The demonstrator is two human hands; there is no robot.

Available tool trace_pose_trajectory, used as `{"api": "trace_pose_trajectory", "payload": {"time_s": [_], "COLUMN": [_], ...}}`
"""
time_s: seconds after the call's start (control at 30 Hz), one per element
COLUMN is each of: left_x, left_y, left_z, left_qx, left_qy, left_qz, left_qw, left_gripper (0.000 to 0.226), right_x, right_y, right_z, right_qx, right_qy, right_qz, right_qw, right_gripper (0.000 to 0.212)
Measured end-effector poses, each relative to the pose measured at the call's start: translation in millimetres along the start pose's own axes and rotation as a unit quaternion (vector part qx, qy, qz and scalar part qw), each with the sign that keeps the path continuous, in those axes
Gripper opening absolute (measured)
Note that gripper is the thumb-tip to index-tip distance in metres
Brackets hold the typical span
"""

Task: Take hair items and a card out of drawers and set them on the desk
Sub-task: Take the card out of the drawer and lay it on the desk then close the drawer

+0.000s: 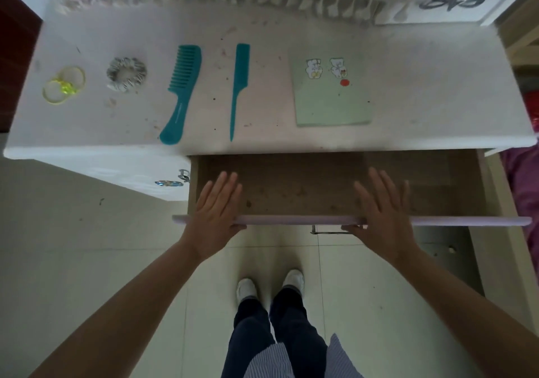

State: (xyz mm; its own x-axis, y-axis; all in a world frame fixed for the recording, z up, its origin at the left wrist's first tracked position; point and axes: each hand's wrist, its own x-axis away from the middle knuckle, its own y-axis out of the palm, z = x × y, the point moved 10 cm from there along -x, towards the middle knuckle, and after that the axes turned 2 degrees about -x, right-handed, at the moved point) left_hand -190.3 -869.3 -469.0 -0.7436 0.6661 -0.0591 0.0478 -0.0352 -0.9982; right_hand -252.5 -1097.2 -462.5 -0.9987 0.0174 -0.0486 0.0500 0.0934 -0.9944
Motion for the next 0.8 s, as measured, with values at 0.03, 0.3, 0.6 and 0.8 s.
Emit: {"api": "trace_pose_trajectory", "payload": {"time_s": [0.03,0.3,0.6,0.8], "left_x": [-6,-44,-98,-102], "left_y": [-4,2,-13,-2], "left_z": [-2,-6,-16,1], "left_qx": [-0.017,-0.085,-0.028,-0.029], "left_qy": [0.009,0.039,-0.074,-0.020], "left_qz": [-0.007,-0.140,-0.085,-0.123], "left_qw": [1.000,0.986,0.993,0.992], "left_gripper": [0.098,0.092,0.093,0.089], "right_x": [-7,-48,-97,-97], "right_y": [-5,15,-11,-15], "right_z": [3,35,45,43], "right_qx": [0.004,0.011,0.003,0.010], "right_qy": [0.012,0.068,0.103,0.101], "right_qz": [-0.006,-0.121,-0.037,-0.045], "right_qw": [1.000,0.990,0.994,0.994], "right_gripper": [0.106,0.132,0.087,0.078]}}
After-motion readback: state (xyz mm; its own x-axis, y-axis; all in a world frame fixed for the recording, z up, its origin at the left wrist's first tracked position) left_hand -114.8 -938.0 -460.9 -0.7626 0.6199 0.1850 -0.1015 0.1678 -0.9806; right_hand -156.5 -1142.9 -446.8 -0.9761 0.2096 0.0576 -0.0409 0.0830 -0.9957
